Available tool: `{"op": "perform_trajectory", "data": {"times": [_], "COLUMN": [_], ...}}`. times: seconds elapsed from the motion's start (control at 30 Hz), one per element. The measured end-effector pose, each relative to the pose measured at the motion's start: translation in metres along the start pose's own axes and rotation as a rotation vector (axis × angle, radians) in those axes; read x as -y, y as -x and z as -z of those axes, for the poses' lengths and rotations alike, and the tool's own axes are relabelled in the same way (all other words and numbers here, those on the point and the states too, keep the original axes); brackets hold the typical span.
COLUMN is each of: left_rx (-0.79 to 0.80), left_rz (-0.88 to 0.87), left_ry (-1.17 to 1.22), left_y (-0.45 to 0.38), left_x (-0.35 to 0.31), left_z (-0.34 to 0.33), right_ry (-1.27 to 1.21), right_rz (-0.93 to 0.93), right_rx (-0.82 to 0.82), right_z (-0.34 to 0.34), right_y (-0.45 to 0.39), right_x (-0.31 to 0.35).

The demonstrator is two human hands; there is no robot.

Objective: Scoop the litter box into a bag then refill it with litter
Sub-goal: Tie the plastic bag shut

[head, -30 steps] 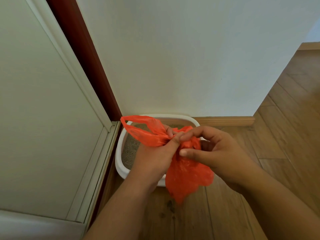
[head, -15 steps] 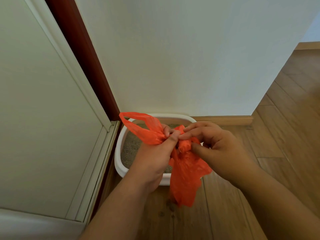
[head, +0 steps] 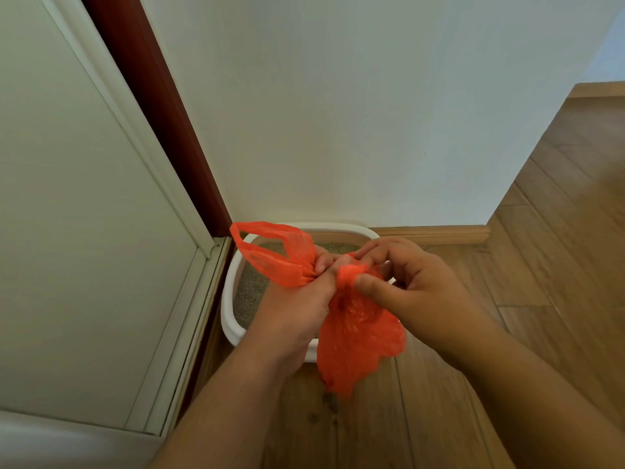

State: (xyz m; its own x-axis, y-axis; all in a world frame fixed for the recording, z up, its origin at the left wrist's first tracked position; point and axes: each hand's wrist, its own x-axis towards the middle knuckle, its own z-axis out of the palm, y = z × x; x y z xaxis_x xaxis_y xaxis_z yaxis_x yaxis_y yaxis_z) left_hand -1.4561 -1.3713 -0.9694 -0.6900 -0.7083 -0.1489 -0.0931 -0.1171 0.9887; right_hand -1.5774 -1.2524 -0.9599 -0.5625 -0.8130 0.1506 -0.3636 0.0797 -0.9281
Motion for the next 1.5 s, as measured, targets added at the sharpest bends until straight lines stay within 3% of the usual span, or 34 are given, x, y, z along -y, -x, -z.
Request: {"op": "perform_trajectory", "data": {"times": [0.2, 0.37, 0.47, 0.63, 0.73, 0.8, 0.93, 1.07, 1.23, 1.5], "left_rx": [0.107, 0.077, 0.046, -0.011, -0.002, -0.006, -0.042, -0.080, -0.064, -0.109], "left_rz": [-0.105, -0.094, -0.066, -0.018, -0.036, -0.031, -0.008, 0.000, 0.012, 0.086], "left_ry": [-0.049, -0.149, -0.123, -0.089, -0.143, -0.136, -0.019, 0.052, -0.031, -0.103], "left_y": [0.006, 0.007, 0.002, -0.003, -0.001, -0.001, -0.006, -0.009, -0.004, -0.007], "left_x": [-0.005, -0.004, 0.001, 0.004, 0.005, 0.004, 0.004, 0.004, -0.001, -0.003], "left_z": [-0.004, -0.007, -0.004, 0.002, 0.000, -0.002, 0.001, 0.005, 0.004, 0.015], "right_ry": [-0.303, -0.219, -0.294, -0.121, 0.062, 0.034, -0.247, -0.664, -0.552, -0.265], "right_rz": [-0.224, -0.217, -0.233, -0.158, -0.072, -0.021, -0.073, -0.273, -0.373, -0.507], "right_rx": [0.007, 0.010, -0.016, 0.175, 0.012, -0.043, -0.091, -0.209, -0.239, -0.436], "right_z": [-0.003, -0.005, -0.002, 0.007, 0.005, 0.005, 0.006, 0.010, 0.016, 0.035], "right_y": [0.000, -0.002, -0.001, 0.003, 0.002, 0.000, -0.002, -0.005, -0.006, -0.012], "right_x": [0.004, 0.000, 0.004, 0.007, 0.005, 0.005, 0.004, 0.015, 0.012, 0.001]}}
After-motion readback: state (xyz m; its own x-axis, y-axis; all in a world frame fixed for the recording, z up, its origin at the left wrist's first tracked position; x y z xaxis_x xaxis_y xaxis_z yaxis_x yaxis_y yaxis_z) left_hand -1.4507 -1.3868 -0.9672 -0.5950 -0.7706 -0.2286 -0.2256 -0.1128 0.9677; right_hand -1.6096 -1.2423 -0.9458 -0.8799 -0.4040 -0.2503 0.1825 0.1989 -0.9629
